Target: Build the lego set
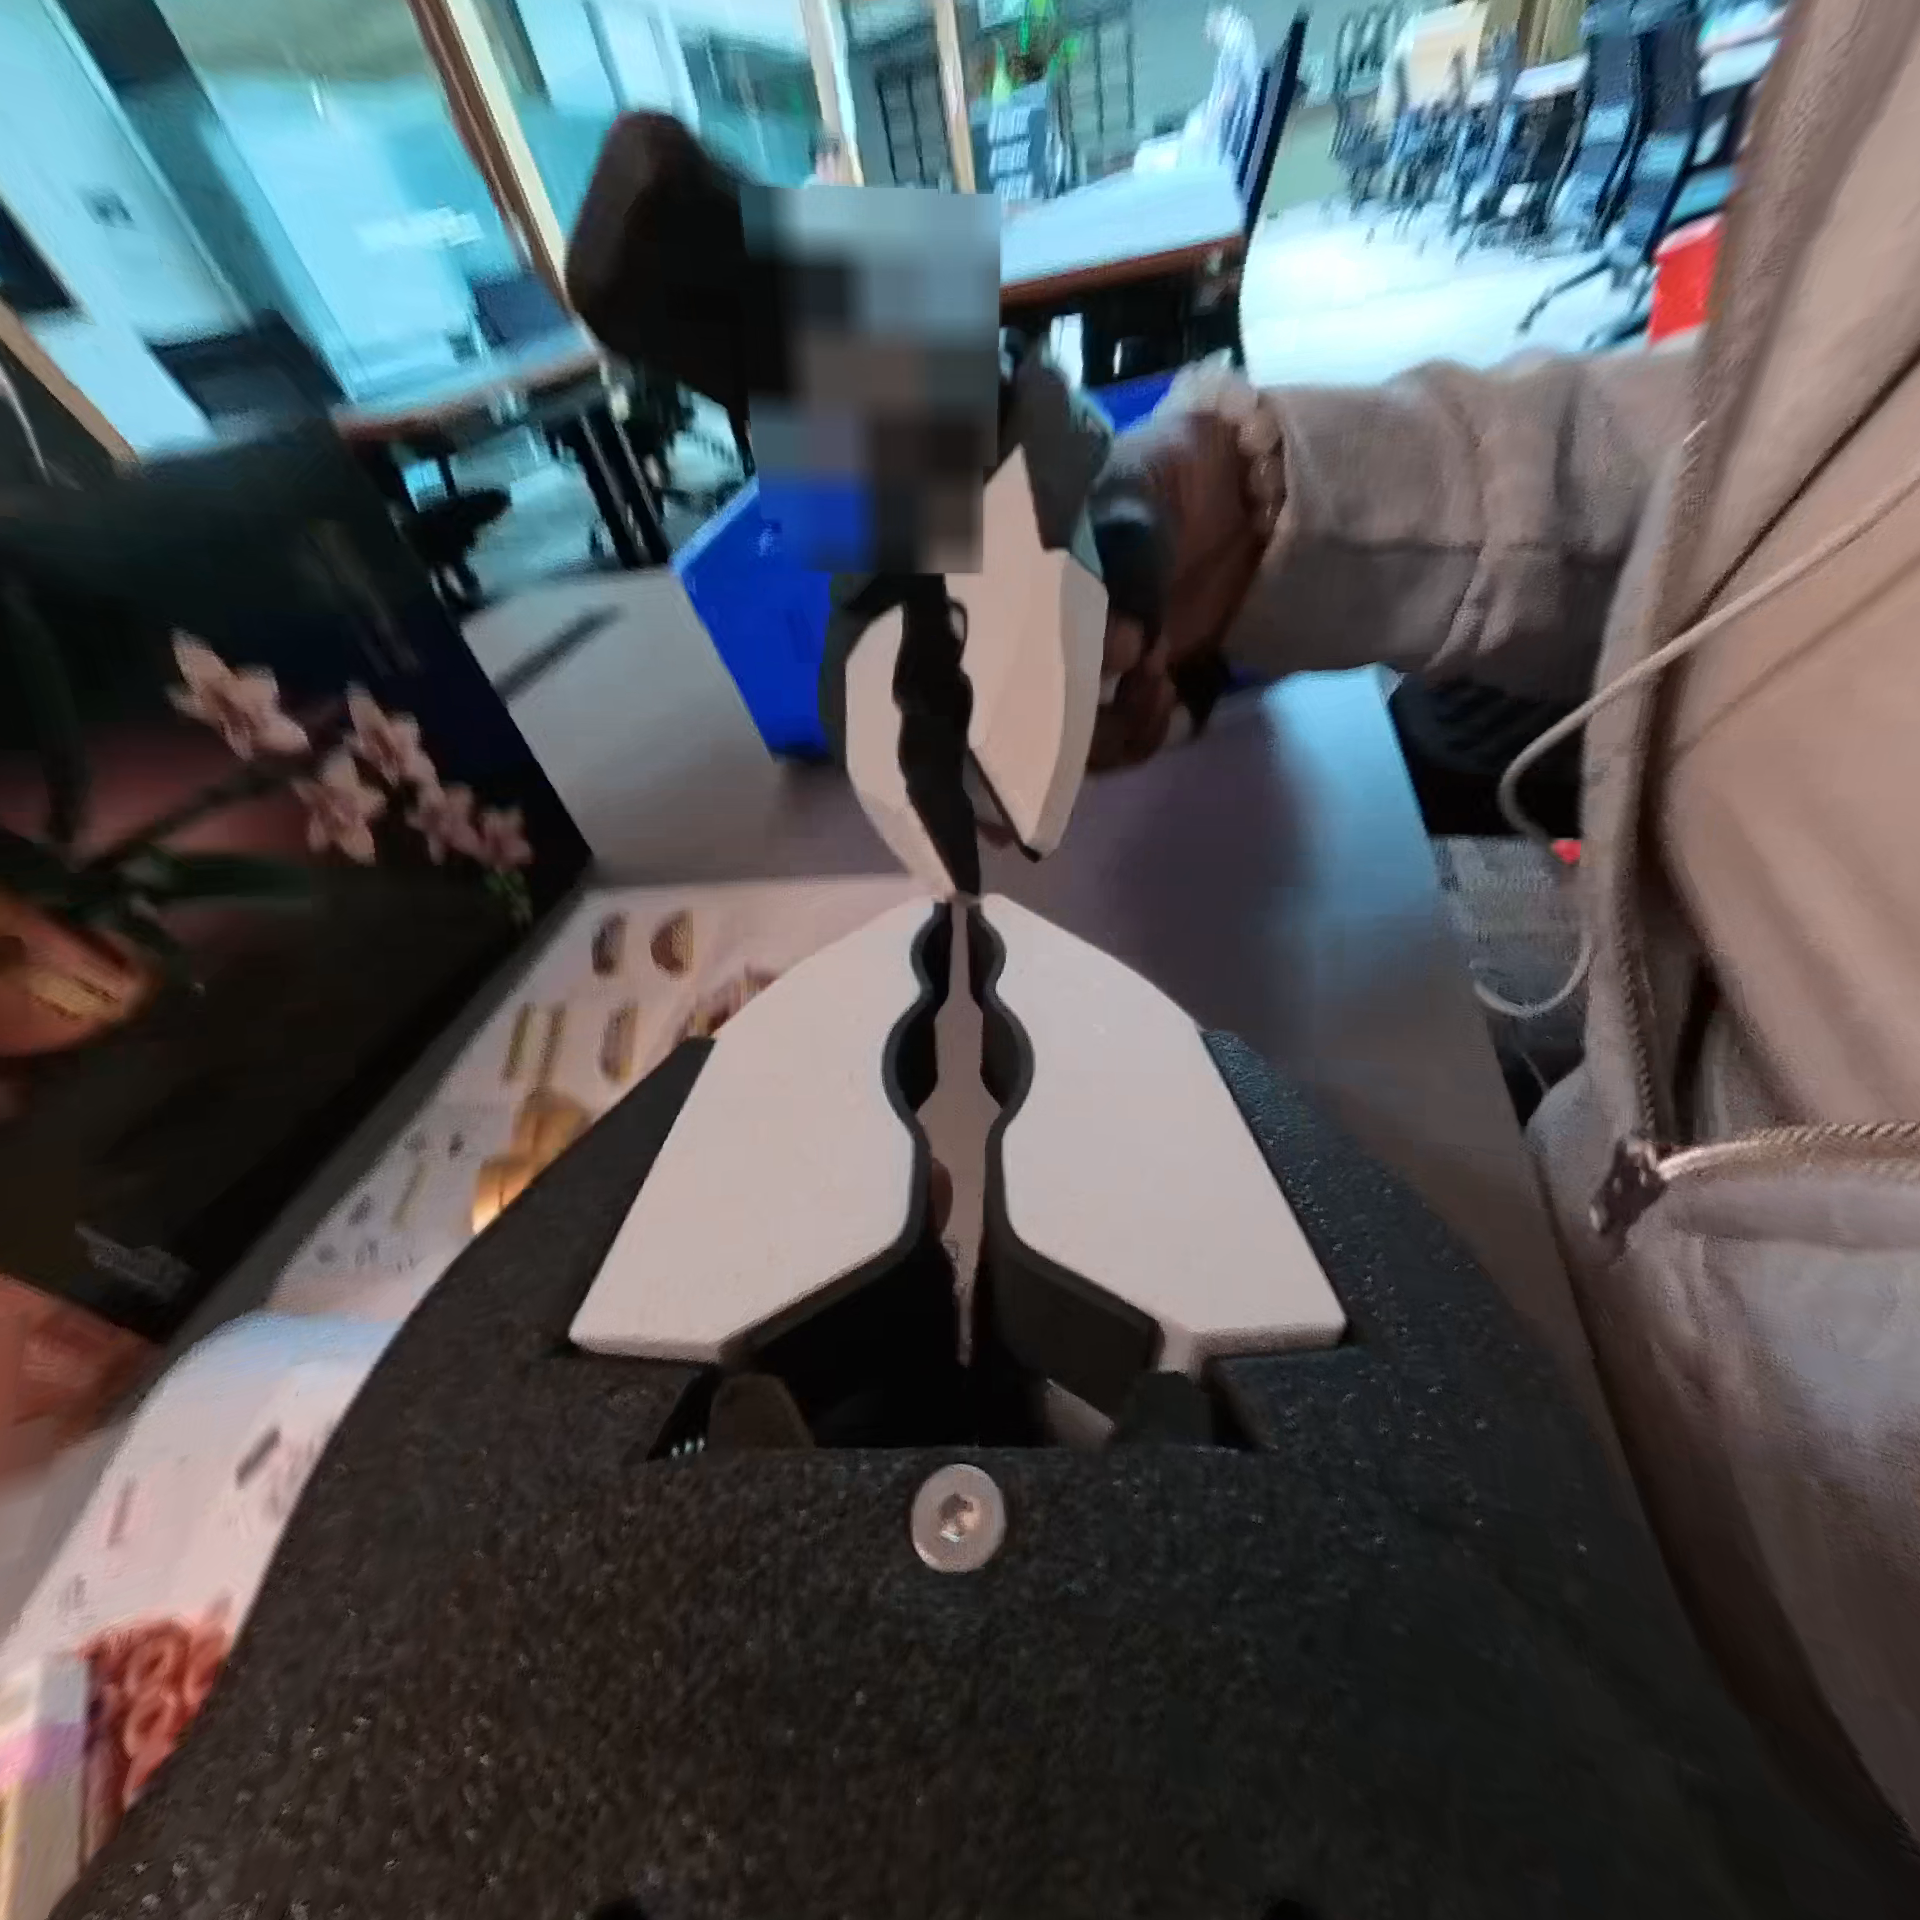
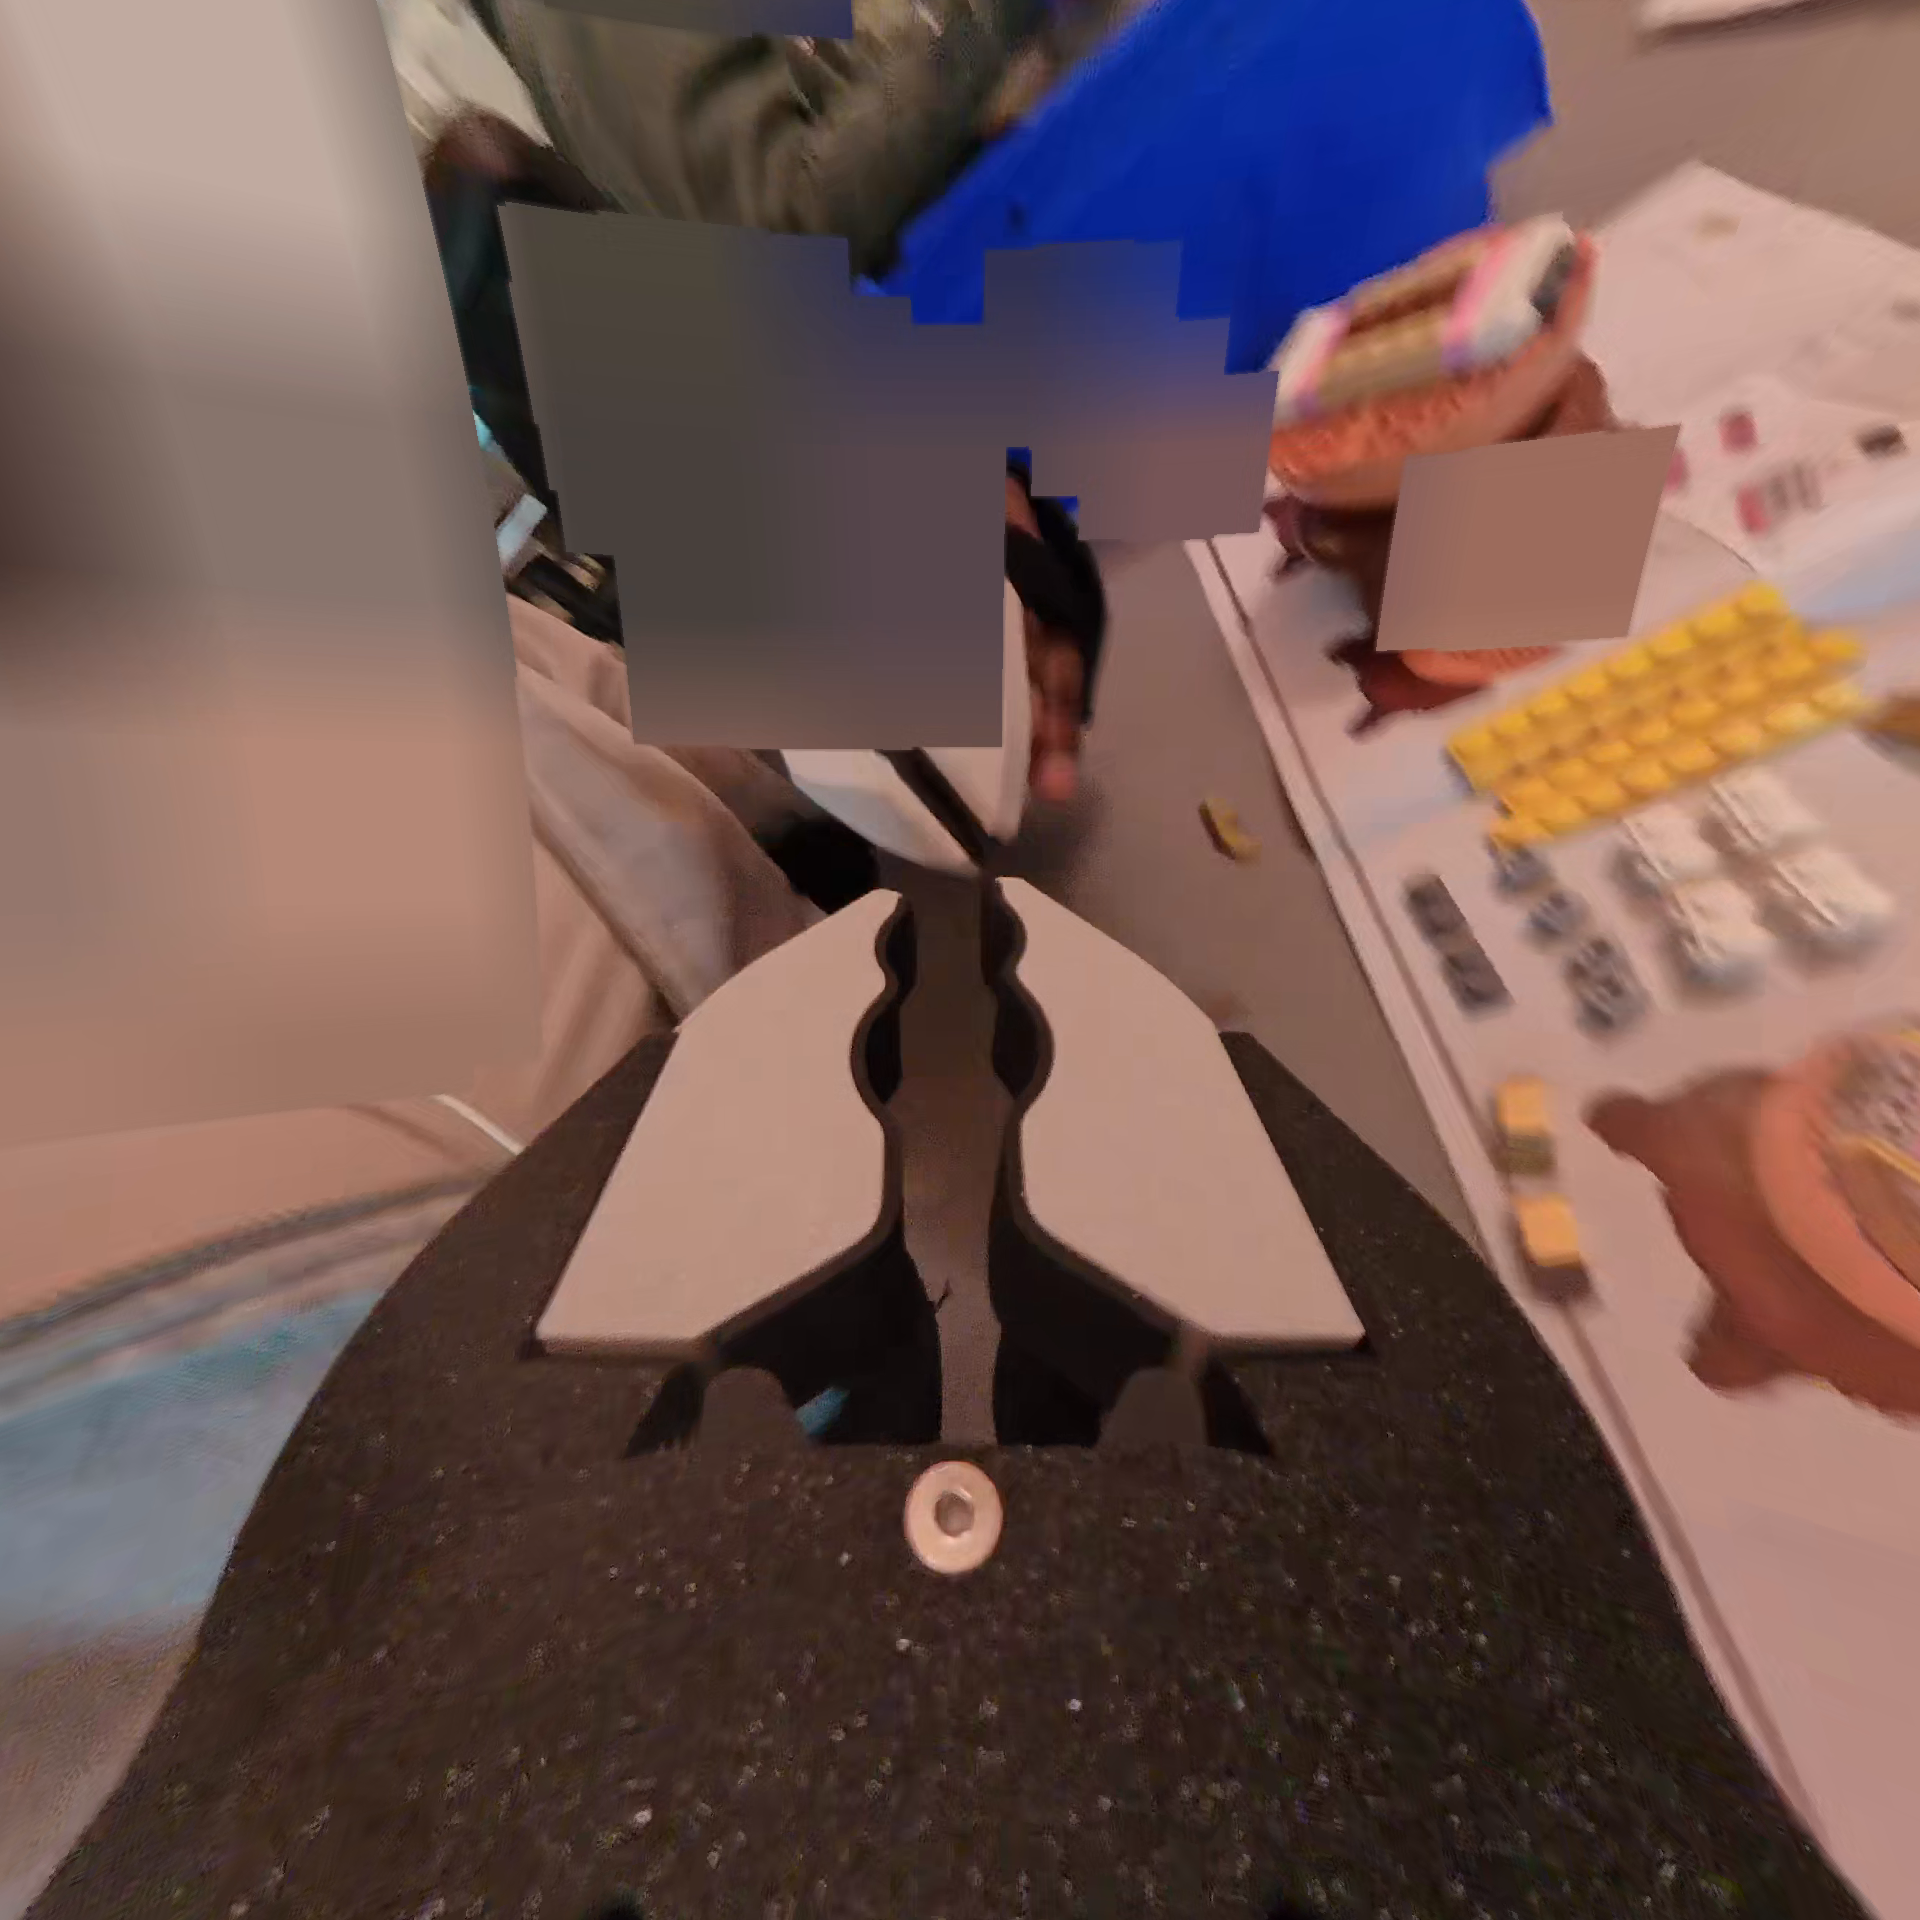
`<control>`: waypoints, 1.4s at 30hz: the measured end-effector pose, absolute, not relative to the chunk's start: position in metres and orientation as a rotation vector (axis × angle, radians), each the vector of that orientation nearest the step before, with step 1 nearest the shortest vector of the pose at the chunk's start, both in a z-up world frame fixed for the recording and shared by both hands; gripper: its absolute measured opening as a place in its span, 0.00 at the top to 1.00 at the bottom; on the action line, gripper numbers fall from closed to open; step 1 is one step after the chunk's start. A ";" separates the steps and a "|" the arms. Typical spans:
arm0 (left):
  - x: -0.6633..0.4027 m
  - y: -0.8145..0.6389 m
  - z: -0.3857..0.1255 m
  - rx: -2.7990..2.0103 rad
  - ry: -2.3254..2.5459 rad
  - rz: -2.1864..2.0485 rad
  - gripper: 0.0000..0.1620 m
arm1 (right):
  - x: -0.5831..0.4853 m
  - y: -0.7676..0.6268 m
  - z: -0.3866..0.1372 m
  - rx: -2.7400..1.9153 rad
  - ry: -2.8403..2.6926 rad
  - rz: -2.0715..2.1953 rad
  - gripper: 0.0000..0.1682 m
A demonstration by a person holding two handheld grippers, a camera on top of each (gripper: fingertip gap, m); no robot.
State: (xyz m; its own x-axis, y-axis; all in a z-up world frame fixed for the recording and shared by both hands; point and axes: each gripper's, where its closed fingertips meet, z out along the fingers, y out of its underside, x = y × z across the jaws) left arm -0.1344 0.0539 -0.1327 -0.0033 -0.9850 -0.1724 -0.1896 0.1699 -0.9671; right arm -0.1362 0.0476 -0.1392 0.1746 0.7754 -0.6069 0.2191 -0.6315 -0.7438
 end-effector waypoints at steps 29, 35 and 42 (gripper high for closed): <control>-0.262 0.008 -0.227 -1.688 1.617 -0.583 0.90 | -0.248 0.005 -0.232 -1.888 -1.475 0.832 0.90; -0.257 0.007 -0.227 -1.653 1.619 -0.584 0.90 | -0.243 0.011 -0.230 -1.897 -1.447 0.740 0.96; -0.247 0.021 -0.199 -1.615 1.441 -0.701 0.90 | -0.194 0.052 -0.130 -1.803 -0.617 1.528 0.96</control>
State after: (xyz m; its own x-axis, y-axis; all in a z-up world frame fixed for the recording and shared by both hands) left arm -0.2466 0.0214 -0.1987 0.1826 -0.9755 -0.1228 -0.5061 0.0138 -0.8623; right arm -0.1940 0.0517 -0.1301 0.1967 0.7319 -0.6524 -0.0729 -0.6527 -0.7541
